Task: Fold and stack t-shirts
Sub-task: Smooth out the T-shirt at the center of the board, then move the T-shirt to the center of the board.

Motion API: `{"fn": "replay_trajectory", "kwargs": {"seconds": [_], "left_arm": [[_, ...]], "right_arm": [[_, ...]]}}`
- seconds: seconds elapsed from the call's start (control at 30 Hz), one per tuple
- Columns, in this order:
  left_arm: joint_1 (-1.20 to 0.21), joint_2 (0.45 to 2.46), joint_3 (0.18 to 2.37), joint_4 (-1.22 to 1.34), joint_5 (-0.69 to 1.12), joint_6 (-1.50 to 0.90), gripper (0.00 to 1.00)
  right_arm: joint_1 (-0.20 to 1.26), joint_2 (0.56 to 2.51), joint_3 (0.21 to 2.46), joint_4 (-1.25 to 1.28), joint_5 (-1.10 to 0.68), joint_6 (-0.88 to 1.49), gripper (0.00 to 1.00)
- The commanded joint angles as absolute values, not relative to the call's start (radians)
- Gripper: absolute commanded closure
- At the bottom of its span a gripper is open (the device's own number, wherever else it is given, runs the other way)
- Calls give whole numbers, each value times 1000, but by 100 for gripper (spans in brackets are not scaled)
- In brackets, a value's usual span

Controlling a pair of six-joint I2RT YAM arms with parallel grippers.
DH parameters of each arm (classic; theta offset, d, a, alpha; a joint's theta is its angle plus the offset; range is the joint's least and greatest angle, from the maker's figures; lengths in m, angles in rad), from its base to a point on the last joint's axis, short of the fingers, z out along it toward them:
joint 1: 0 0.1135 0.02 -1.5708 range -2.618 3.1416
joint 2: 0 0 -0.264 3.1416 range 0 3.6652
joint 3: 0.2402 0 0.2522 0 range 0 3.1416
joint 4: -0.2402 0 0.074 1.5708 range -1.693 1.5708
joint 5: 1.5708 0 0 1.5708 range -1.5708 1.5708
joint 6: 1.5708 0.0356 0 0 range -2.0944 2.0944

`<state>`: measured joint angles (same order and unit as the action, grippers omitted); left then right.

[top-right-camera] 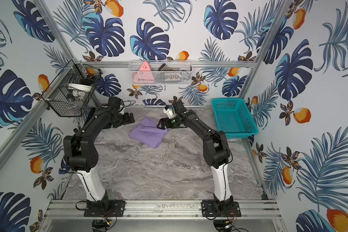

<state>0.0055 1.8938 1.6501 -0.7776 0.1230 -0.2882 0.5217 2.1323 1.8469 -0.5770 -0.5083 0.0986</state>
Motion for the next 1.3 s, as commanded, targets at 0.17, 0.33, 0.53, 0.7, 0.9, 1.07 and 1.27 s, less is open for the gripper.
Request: {"fn": "replay_trajectory", "kwargs": {"seconds": [0.17,0.33,0.53,0.7,0.9,1.07,1.27], "left_arm": [[8,1750,1514,-757,125,-298,1],[13,1670,1467,-753,110,-288,1],[13,1595,1414,-763,110,-270,1],[53,1582,1384,-765,127,-271,1],[55,1603,1390,-762,154,-283,1],[55,1636,1421,-762,165,-282,1],[55,1706,1442,-731,149,-279,1]], "right_arm": [[665,2288,1961,-625,-539,33,100],[674,2490,2174,-647,-516,50,100],[652,2604,2335,-620,-369,0,100],[571,2649,2460,-566,-290,37,100],[522,2691,2537,-526,-156,-29,100],[520,2661,2547,-513,-86,-53,100],[521,2539,2454,-556,-258,126,46]]}}
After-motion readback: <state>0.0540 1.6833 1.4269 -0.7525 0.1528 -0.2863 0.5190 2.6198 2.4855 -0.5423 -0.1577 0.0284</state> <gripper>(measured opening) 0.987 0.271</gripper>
